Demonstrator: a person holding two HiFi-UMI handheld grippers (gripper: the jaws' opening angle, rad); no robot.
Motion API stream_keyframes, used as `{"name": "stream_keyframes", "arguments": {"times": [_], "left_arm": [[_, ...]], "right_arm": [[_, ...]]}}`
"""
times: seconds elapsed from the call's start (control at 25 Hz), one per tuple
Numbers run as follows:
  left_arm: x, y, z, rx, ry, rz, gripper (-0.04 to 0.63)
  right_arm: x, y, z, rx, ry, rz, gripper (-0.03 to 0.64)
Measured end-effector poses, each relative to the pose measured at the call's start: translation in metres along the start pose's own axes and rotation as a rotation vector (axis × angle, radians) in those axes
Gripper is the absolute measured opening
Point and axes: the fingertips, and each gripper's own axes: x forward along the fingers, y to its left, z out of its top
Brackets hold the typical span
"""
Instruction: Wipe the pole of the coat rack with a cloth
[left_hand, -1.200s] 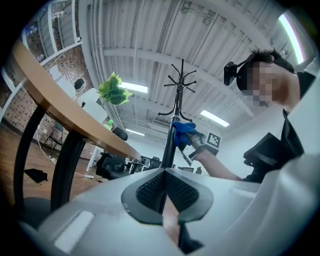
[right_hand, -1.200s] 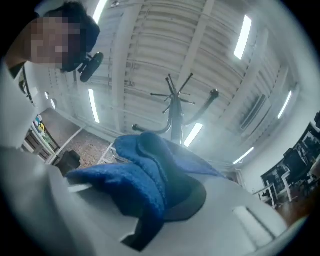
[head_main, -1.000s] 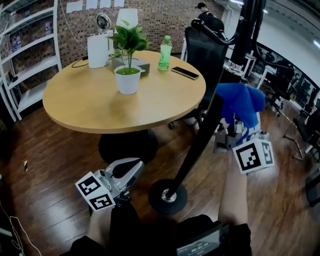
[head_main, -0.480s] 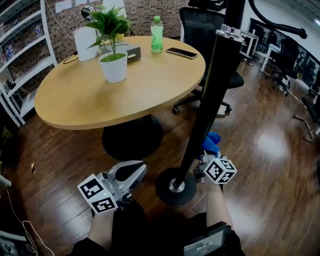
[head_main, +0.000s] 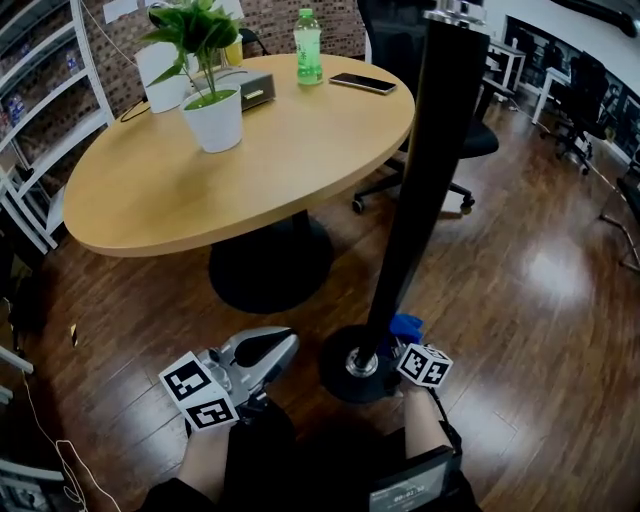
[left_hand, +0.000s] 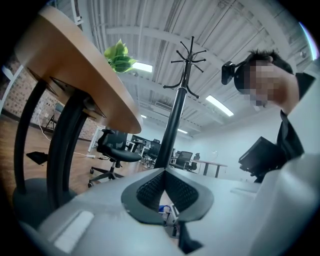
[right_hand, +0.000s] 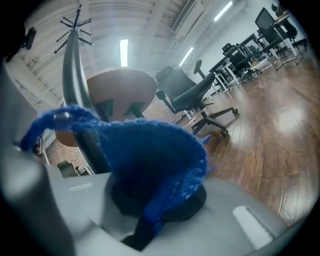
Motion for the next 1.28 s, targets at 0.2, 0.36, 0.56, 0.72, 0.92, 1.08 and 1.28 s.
{"name": "stream_keyframes", "arguments": {"times": [0.2,0.36,0.56,0.72,0.92,1.08,1.28], "left_arm": [[0.001,0.0,0.002,0.003,-0.012,-0.007,0.002],[0.0,0.003,0.01,0.007,-0.043,-0.015,0.002],[-0.014,0.005,0.032,0.017,-0.094,-0.002,0.002],[-0.026,0.007,0.051,0.034,-0.14,0.007,0.002],[-0.041,-0.001,0.076,0.065,-0.2,0.008,0.002],[-0.047,-0.006,0.082,0.076,-0.215,0.003,0.002],[-0.038,-0.006,0.078,0.075,-0.198,-0.013,0.002]], "right_arm": [[-0.005,0.045,0.058,-0.091,-0.109,0.074,0.022],[-0.03,0.129,0.176,-0.206,-0.355,0.217,0.021],[-0.111,0.261,0.318,-0.361,-0.687,0.371,0.021],[-0.185,0.353,0.386,-0.506,-0.928,0.509,0.021],[-0.198,0.44,0.387,-0.902,-0.926,0.499,0.021],[-0.18,0.43,0.371,-0.956,-0.866,0.393,0.021],[-0.162,0.394,0.327,-0.937,-0.784,0.366,0.021]]}}
